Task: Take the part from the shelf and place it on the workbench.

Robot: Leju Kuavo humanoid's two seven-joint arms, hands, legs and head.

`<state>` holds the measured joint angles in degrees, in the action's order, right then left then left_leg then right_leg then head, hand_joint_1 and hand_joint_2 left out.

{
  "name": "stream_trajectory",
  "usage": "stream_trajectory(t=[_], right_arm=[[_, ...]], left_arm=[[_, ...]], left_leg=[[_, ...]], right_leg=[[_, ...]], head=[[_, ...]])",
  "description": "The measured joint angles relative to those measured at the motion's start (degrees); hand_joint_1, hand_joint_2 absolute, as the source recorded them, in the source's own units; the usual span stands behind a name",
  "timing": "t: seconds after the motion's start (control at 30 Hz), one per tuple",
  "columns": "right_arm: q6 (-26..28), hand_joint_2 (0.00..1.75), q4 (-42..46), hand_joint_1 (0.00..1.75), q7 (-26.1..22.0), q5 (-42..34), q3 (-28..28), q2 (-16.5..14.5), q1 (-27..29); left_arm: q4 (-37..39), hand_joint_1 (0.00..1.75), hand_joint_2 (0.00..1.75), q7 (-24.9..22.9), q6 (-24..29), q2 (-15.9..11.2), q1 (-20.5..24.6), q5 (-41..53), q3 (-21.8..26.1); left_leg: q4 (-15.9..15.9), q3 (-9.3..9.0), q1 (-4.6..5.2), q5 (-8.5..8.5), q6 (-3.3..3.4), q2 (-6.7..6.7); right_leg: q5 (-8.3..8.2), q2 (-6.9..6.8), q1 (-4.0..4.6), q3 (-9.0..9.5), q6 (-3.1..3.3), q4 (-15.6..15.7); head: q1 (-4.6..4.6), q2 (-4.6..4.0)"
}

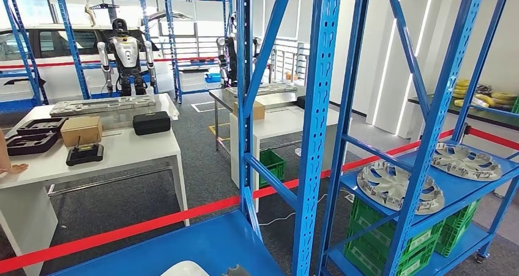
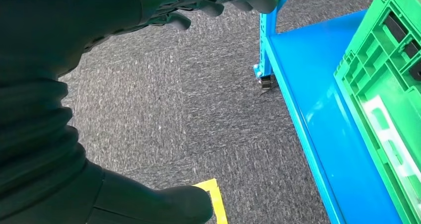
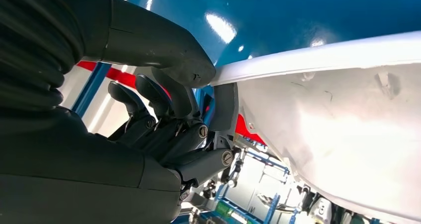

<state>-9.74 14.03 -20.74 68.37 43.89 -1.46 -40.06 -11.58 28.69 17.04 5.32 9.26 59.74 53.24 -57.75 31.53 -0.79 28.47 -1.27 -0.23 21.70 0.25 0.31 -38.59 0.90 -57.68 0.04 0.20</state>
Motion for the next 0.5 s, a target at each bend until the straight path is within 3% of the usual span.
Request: stream_trajectory(t=[0.13,0.33,0.5], right_arm=[[0.01,1.75,0.00,1.61,1.96,-0.63,-0.01,0.00,-0.88],[-7.18,1.75,0.00,1.61,8.47,-0.99,-0.25,-0.04,-4.77],[-9.18,1.75,0.01,1.61,11.16,-0.78,-0.30,-0.07,-6.75]], left_arm=[[0.00,0.00,1.75,-0.57,0.01,-0.13,0.05,-0.41,0.00],[-0.01,0.00,1.75,-2.19,-0.03,-0.34,0.61,-0.39,0.00],[-0.01,0.00,1.75,-2.97,-0.04,-0.38,1.29,-0.29,0.00]], left_leg=[[0.00,0.01,0.00,0.00,0.00,0.00],[0.00,0.02,0.00,-0.07,-0.02,0.00],[0.00,0.01,0.00,-0.09,-0.03,-0.01]], right_leg=[[-0.01,0.00,0.00,0.00,-0.01,0.00],[-0.06,0.00,-0.01,0.00,-0.07,-0.01],[-0.08,-0.01,-0.01,0.00,-0.09,-0.01]], head=[[-0.01,0.00],[0.00,0.00],[0.00,0.00]])
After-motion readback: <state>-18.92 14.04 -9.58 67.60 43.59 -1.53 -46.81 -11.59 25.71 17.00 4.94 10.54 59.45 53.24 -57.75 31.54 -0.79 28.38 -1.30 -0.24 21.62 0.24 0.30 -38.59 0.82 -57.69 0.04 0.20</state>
